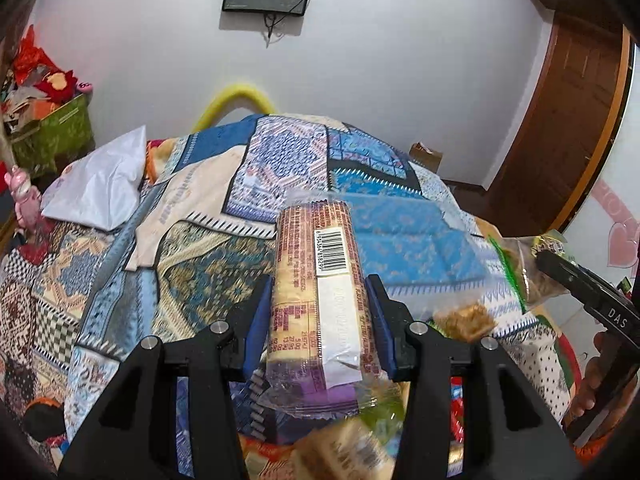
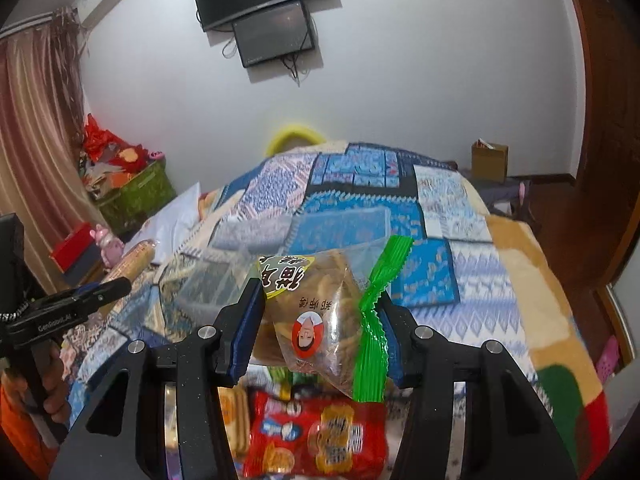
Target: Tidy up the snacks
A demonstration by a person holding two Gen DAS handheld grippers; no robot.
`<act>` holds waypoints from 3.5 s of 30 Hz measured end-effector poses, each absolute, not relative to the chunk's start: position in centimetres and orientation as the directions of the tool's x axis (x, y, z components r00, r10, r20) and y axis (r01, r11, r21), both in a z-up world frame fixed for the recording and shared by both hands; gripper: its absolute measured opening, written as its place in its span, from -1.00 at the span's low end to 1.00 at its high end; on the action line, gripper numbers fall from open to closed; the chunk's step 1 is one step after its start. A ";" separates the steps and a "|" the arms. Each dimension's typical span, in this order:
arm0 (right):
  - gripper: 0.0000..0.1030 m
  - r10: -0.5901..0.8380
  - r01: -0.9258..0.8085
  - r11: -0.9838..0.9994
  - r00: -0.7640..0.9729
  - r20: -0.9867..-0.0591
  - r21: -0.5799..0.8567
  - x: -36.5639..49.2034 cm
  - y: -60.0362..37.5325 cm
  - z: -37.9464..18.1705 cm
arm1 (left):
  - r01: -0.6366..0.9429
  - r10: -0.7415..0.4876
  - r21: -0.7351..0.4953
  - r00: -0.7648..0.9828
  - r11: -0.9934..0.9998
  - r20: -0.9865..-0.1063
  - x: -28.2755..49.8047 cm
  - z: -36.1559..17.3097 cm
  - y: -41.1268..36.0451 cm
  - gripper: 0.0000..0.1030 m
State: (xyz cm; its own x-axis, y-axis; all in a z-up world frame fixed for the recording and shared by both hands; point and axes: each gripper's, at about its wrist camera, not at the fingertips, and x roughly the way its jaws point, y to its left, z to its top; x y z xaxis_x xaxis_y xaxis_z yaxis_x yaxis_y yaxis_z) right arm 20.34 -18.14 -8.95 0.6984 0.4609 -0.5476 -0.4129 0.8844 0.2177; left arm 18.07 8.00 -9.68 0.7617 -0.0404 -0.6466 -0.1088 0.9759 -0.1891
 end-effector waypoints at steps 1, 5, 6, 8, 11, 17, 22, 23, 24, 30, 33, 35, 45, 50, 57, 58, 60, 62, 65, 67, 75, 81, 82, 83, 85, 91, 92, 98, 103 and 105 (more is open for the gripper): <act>-0.06 0.462 -0.413 0.884 0.699 -0.546 0.219 20.5 -18.0 -8.8 | -0.107 -0.039 -0.184 0.760 0.977 -0.649 18.6 -9.7 7.7 -0.12; -0.06 0.462 -0.417 0.883 0.694 -0.552 0.215 22.2 -17.1 -8.9 | -0.097 -0.038 -0.166 0.747 0.981 -0.664 21.0 -10.4 6.9 -0.12; -0.06 0.461 -0.419 0.883 0.692 -0.555 0.212 22.4 -16.9 -9.0 | -0.095 -0.039 -0.163 0.743 0.982 -0.668 21.6 -10.6 6.7 -0.12; -0.06 0.457 -0.420 0.884 0.686 -0.566 0.205 23.3 -16.4 -9.3 | -0.090 -0.043 -0.159 0.732 0.983 -0.680 22.8 -11.1 6.3 -0.12; -0.06 0.453 -0.422 0.884 0.673 -0.585 0.200 24.7 -15.7 -10.0 | -0.081 -0.058 -0.161 0.704 0.984 -0.708 24.7 -12.3 5.8 -0.12; -0.06 0.440 -0.431 0.883 0.625 -0.645 0.184 27.4 -14.2 -11.8 | -0.075 -0.080 -0.167 0.643 0.983 -0.762 27.7 -14.7 5.4 -0.12; -0.06 0.424 -0.450 0.878 0.569 -0.704 0.165 28.9 -13.0 -13.7 | -0.065 -0.089 -0.160 0.604 0.985 -0.792 29.4 -16.3 5.2 -0.12; -0.06 0.421 -0.454 0.876 0.556 -0.717 0.162 29.1 -12.7 -14.0 | -0.053 -0.090 -0.152 0.599 0.987 -0.795 29.7 -16.6 5.0 -0.12; -0.06 0.418 -0.458 0.875 0.546 -0.726 0.158 29.3 -12.6 -14.3 | -0.044 -0.091 -0.146 0.596 0.988 -0.798 29.8 -16.9 4.9 -0.12; -0.05 0.412 -0.468 0.869 0.500 -0.762 0.163 29.7 -11.9 -15.5 | -0.034 -0.084 -0.125 0.570 0.992 -0.817 30.3 -17.8 4.4 -0.12; -0.02 0.413 -0.469 0.866 0.474 -0.778 0.174 29.8 -11.6 -16.0 | -0.036 -0.076 -0.118 0.574 0.992 -0.815 30.2 -17.5 4.5 -0.11; -0.03 0.411 -0.464 0.867 0.462 -0.786 0.181 29.7 -11.5 -16.0 | -0.037 -0.075 -0.117 0.572 0.992 -0.817 30.1 -17.1 4.5 -0.11; 0.15 0.432 -0.482 0.862 0.539 -0.723 0.157 26.2 -12.9 -11.5 | -0.053 -0.057 -0.122 0.661 0.991 -0.749 25.0 -11.4 5.7 0.05; 0.28 0.440 -0.494 0.861 0.606 -0.663 0.120 22.3 -14.2 -8.6 | -0.059 -0.024 -0.092 0.704 0.994 -0.709 20.8 -8.6 6.1 0.21; 0.37 0.469 -0.512 0.850 0.625 -0.624 0.126 18.2 -15.6 -7.2 | -0.089 0.012 -0.075 0.720 0.993 -0.694 14.9 -7.4 7.1 0.36; 0.38 0.473 -0.517 0.847 0.623 -0.624 0.126 17.4 -15.7 -7.3 | -0.093 0.015 -0.075 0.718 0.993 -0.696 14.2 -7.6 7.3 0.37; 0.38 0.475 -0.522 0.844 0.618 -0.627 0.124 16.4 -15.8 -7.7 | -0.106 0.022 -0.075 0.706 0.992 -0.708 12.8 -8.3 7.7 0.37; 0.39 0.480 -0.528 0.839 0.606 -0.634 0.129 15.3 -15.8 -8.4 | -0.118 0.031 -0.072 0.694 0.990 -0.719 11.7 -9.1 7.9 0.38; 0.39 0.486 -0.532 0.834 0.582 -0.652 0.147 14.0 -15.8 -9.7 | -0.139 0.036 -0.074 0.659 0.988 -0.751 10.0 -10.9 8.5 0.38; 0.39 0.488 -0.537 0.829 0.559 -0.671 0.155 13.4 -15.6 -10.8 | -0.153 0.033 -0.084 0.635 0.985 -0.772 9.2 -12.2 8.9 0.38; 0.39 0.478 -0.561 0.811 0.475 -0.738 0.164 10.9 -14.6 -14.8 | -0.166 0.016 -0.089 0.544 0.982 -0.839 5.7 -17.1 8.7 0.38; 0.39 0.458 -0.580 0.798 0.409 -0.789 0.163 10.0 -13.8 -17.7 | -0.152 -0.016 -0.104 0.489 0.983 -0.872 4.2 -20.4 7.9 0.38; 0.39 0.447 -0.585 0.799 0.422 -0.789 0.140 9.8 -13.7 -17.9 | -0.150 -0.023 -0.109 0.483 0.983 -0.875 4.1 -20.8 7.8 0.38; 0.40 0.441 -0.590 0.797 0.426 -0.790 0.127 9.7 -13.6 -17.8 | -0.148 -0.031 -0.115 0.476 0.982 -0.879 4.1 -21.2 7.6 0.38; 0.50 0.428 -0.606 0.789 0.428 -0.796 0.099 9.5 -13.3 -17.8 | -0.141 -0.036 -0.114 0.464 0.984 -0.885 4.2 -21.8 7.1 0.38; 0.62 0.382 -0.649 0.761 0.445 -0.810 0.002 8.6 -12.1 -18.7 | -0.176 -0.017 -0.113 0.471 0.978 -0.882 5.4 -21.9 7.4 0.41; 0.62 0.371 -0.651 0.759 0.450 -0.812 -0.013 8.6 -11.9 -18.9 | -0.181 -0.015 -0.113 0.471 0.977 -0.882 5.6 -21.9 7.6 0.41; 0.62 0.364 -0.648 0.761 0.422 -0.830 0.005 10.0 -11.3 -19.5 | -0.213 0.013 -0.106 0.494 0.971 -0.869 6.4 -21.1 8.4 0.41; 0.48 0.421 -0.634 0.765 0.361 -0.832 0.111 11.1 -11.9 -19.5 | -0.226 0.037 -0.094 0.516 0.970 -0.856 6.9 -20.0 8.9 0.41; 0.40 0.439 -0.631 0.762 0.342 -0.830 0.143 11.3 -11.9 -19.4 | -0.218 0.023 -0.110 0.528 0.970 -0.849 7.3 -19.6 9.1 0.41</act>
State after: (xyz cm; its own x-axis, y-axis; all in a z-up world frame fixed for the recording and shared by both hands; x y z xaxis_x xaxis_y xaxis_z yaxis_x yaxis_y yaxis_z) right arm 11.25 -11.95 -19.41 0.3424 0.4395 -0.8304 -0.6309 0.7625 0.1433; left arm 7.32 9.09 -19.61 0.5279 0.0226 -0.8490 -0.2179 0.9698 -0.1097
